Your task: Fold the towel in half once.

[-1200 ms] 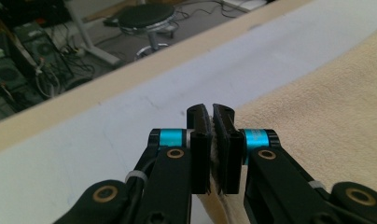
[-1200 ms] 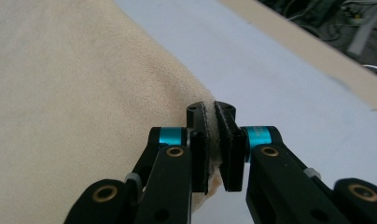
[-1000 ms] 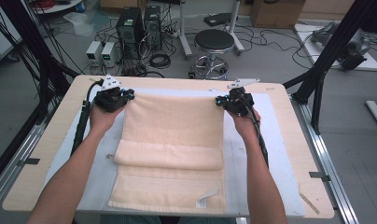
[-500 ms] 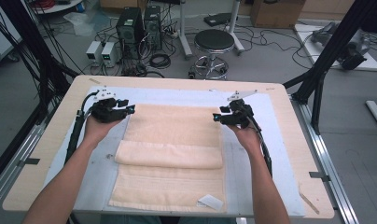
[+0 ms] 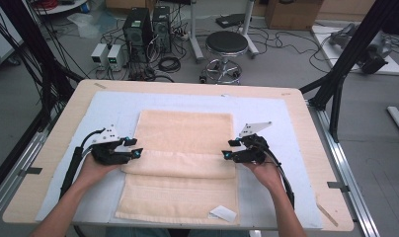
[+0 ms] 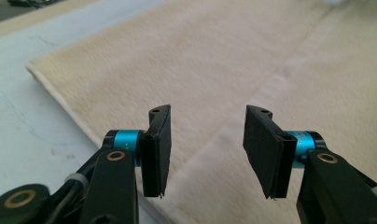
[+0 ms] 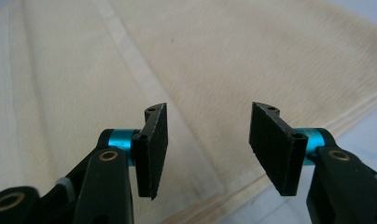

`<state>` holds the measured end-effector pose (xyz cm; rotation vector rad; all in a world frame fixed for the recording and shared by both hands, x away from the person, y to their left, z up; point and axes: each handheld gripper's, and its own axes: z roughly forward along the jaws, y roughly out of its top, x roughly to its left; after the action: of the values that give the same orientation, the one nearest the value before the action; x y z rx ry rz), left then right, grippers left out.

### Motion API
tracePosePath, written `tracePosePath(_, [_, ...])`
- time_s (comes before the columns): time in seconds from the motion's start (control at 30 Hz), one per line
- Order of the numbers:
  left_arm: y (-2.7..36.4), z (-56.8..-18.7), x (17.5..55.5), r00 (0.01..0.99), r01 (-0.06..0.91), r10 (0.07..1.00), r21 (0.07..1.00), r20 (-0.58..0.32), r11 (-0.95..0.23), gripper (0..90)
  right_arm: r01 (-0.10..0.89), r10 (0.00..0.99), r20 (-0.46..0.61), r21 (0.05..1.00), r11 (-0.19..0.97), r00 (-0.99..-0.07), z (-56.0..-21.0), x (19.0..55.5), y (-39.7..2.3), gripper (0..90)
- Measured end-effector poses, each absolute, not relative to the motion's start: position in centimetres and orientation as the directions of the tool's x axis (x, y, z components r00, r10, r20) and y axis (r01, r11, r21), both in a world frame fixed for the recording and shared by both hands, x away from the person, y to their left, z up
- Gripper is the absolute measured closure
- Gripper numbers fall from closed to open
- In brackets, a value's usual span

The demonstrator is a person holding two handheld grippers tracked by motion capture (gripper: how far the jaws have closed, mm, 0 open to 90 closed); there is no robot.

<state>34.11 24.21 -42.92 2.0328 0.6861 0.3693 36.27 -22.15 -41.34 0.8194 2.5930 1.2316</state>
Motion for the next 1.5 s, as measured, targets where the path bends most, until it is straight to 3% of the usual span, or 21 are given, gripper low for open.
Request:
tracePosePath(0.23, [24.0, -44.0, 34.1, 0.812, 0.380, 0.582, 0.795, -0.042, -0.472, 55.5, 0.437, 0.524, 0.109, 0.706, 0.557, -0.845, -43.1, 35.7, -22.1, 55.2])
tracePosePath(0.33, [23.8, -43.8, 33.8, 0.821, 0.368, 0.570, 0.786, -0.025, -0.496, 65.4, 0.446, 0.519, 0.133, 0.712, 0.542, -0.844, -43.6, 35.4, -22.2, 63.7])
tracePosePath(0.4, [23.6, -43.7, 33.5, 0.833, 0.351, 0.554, 0.783, -0.010, -0.513, 77.1, 0.442, 0.509, 0.142, 0.719, 0.536, -0.849, -43.6, 35.3, -22.3, 74.7])
tracePosePath(0.53, [23.5, -43.1, 33.1, 0.830, 0.317, 0.557, 0.797, 0.028, -0.514, 83.8, 0.395, 0.487, 0.094, 0.726, 0.563, -0.868, -43.0, 34.9, -22.0, 84.4])
tracePosePath(0.77, [23.8, -40.4, 34.1, 0.760, 0.280, 0.650, 0.896, 0.012, -0.344, 84.6, 0.342, 0.542, 0.021, 0.796, 0.499, -0.840, -40.4, 35.4, -22.6, 85.1])
tracePosePath(1.1, [22.0, -35.9, 37.0, 0.626, 0.173, 0.777, 0.958, 0.072, -0.228, 84.1, 0.238, 0.658, -0.107, 0.879, 0.412, -0.745, -35.1, 37.7, -22.9, 84.7])
tracePosePath(1.27, [22.2, -35.4, 37.1, 0.647, 0.188, 0.760, 0.953, 0.061, -0.236, 83.6, 0.237, 0.635, -0.084, 0.884, 0.403, -0.768, -34.5, 37.7, -23.4, 83.6])
tracePosePath(1.5, [23.3, -38.2, 34.5, 0.738, 0.252, 0.675, 0.916, 0.027, -0.312, 83.2, 0.276, 0.546, -0.029, 0.840, 0.468, -0.838, -37.2, 35.5, -23.4, 82.9])
